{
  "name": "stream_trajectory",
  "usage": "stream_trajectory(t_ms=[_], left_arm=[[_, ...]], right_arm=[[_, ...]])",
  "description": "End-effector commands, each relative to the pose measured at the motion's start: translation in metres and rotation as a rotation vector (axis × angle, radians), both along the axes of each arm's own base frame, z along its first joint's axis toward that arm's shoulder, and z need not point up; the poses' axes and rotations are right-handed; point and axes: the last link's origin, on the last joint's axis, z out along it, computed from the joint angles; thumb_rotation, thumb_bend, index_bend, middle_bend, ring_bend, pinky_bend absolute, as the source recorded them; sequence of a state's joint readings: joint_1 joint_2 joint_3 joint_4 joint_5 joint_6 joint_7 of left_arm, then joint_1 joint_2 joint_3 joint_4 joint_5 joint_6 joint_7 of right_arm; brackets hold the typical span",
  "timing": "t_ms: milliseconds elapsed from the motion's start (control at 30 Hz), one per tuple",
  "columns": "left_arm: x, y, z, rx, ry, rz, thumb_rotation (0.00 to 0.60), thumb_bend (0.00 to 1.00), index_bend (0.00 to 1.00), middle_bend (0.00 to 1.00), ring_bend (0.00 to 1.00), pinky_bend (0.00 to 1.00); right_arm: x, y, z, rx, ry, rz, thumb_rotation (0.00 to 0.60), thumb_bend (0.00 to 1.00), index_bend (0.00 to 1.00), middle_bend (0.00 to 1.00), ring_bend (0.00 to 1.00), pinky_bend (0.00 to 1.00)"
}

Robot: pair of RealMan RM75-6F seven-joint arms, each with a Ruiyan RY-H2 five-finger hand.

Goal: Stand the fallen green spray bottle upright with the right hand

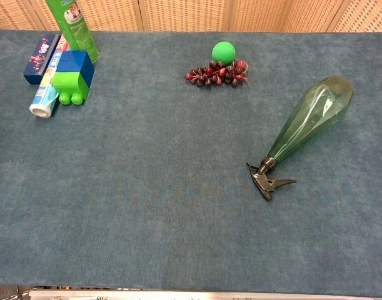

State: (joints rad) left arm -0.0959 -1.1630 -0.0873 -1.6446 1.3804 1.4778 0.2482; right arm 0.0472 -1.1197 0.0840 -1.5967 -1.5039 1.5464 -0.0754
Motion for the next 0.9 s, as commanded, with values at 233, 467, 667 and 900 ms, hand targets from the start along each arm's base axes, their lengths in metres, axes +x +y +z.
stream_trajectory(t_ms=[233, 467, 667, 900], left_arm=[[-0.001, -0.001, 0.003, 0.012, -0.006, 0.01, 0.6, 0.0, 0.35, 0.31, 0.25, 0.4], [-0.003, -0.003, 0.002, 0.005, -0.003, 0.017, 0.6, 0.0, 0.35, 0.31, 0.25, 0.4], [0.0, -0.009, 0.003, 0.013, -0.006, 0.007, 0.6, 0.0, 0.35, 0.31, 0.25, 0.4], [0.002, -0.012, 0.002, 0.007, -0.002, 0.008, 0.6, 0.0, 0.35, 0.31, 0.25, 0.4]], right_arm=[[0.0, -0.002, -0.001, 0.009, -0.002, 0.003, 0.6, 0.0, 0.01, 0.11, 0.13, 0.59], [0.004, -0.002, -0.001, 0.027, 0.008, 0.038, 0.6, 0.0, 0.02, 0.12, 0.13, 0.47], [0.019, 0.001, -0.005, 0.084, 0.06, 0.144, 0.6, 0.0, 0.07, 0.14, 0.11, 0.35], [0.039, -0.014, -0.006, 0.203, 0.232, 0.208, 0.6, 0.0, 0.08, 0.15, 0.07, 0.25]])
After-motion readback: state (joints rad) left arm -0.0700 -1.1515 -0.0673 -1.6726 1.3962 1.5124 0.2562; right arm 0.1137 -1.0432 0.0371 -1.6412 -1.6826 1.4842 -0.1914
